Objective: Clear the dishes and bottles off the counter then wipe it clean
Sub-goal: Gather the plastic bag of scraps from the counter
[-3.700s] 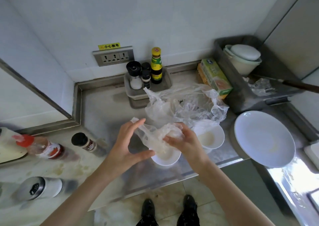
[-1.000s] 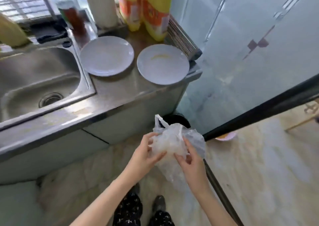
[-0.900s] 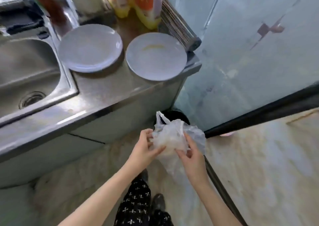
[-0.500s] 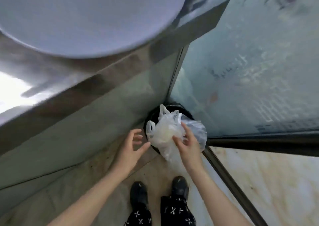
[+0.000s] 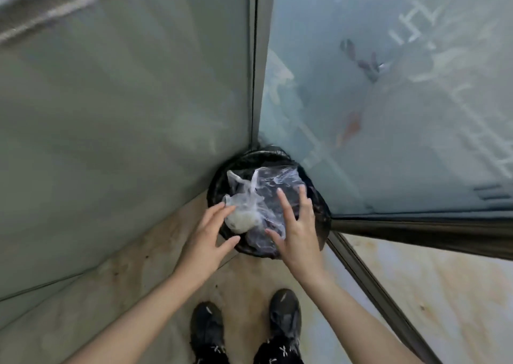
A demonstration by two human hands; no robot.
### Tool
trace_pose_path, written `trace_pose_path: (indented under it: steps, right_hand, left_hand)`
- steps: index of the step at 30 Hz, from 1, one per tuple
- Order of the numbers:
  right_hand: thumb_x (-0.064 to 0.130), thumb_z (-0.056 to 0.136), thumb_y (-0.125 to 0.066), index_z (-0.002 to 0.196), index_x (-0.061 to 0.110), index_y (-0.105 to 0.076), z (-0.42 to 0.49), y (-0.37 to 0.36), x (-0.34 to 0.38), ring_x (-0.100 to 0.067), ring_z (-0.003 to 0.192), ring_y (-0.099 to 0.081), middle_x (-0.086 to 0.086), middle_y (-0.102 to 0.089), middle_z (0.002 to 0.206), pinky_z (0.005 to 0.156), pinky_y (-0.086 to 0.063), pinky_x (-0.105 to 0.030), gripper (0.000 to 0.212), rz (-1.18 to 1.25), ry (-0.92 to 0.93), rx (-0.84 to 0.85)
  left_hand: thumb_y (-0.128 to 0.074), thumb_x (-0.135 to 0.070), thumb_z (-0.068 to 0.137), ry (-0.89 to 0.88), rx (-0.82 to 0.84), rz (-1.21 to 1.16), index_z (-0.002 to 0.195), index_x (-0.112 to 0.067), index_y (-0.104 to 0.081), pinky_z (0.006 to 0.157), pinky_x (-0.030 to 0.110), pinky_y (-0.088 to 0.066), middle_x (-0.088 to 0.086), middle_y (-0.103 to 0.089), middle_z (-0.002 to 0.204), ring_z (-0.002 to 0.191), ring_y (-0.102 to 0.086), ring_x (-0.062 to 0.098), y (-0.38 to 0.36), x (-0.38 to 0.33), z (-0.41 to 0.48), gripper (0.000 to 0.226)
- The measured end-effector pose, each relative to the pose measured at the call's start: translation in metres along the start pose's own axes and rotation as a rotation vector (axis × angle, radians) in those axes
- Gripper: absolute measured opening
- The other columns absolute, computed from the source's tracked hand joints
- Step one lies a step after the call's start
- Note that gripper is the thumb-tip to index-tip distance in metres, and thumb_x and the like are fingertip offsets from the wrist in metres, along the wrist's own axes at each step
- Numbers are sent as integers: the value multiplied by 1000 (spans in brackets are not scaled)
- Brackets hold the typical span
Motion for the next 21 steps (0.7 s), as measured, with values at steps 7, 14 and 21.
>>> trace_pose_path:
  steps: [7,14,21]
  right_hand:
    - [45,92,-50,150,19,-17,53,-101,-61,-25,143,-17,-10,-14,157,115,-17,-34,71,160,-210,404]
    - [34,98,-42,144,10,-35,26,-44,-26,-19,140,-25,-8,-33,150,112,-18,-28,52,271,-343,310]
    - [23,92,-58,129,16,-52,-55,128,100,-9,117,-49,0,-55,128,102,-41,-32,39,370,-252,303]
  left_hand:
    - [-67,-18,83,4,10,-17,138,-20,-40,99,-1,-12,-9,-30,144,131,-25,-1,-41,42,43,61]
    - [-63,-26,86,80,-43,-17,128,-26,-47,96,17,-31,-15,-44,127,117,-43,0,15,18,-35,45]
    - [-62,-24,87,225,-63,-167,112,-32,-51,95,26,-40,-13,-56,113,107,-52,4,95,-107,-137,28]
Point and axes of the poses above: each hand's wrist, its own z-axis towards the middle knuckle, its own y-axis out of the back of the hand, x = y × z, the point moved 8 cm from there along z, towards the middle knuckle
